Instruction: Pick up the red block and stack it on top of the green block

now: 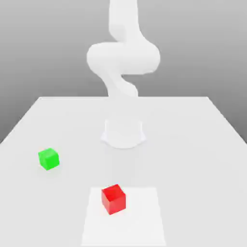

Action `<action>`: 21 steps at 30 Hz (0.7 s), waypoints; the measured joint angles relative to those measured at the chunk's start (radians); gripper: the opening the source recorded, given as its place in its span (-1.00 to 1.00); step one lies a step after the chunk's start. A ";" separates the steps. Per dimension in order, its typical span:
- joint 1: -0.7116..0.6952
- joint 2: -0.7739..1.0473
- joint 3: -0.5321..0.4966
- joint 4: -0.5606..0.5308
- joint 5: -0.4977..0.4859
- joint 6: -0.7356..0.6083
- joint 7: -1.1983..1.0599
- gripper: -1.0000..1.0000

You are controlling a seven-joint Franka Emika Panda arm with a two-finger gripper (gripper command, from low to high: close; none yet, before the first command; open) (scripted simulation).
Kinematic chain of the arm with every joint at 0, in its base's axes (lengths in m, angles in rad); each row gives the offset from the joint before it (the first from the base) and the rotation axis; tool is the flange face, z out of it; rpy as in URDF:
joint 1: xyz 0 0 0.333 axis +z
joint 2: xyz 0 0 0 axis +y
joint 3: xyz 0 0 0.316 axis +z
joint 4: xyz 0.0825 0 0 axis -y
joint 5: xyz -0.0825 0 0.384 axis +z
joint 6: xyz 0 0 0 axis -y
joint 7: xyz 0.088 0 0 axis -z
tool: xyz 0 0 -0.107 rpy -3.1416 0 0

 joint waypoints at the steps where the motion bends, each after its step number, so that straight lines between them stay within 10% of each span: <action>1: -0.025 0.034 0.024 -0.021 -0.012 0.021 0.050 0.00; 21: -0.291 0.658 0.209 -0.405 -0.056 0.398 0.835 0.00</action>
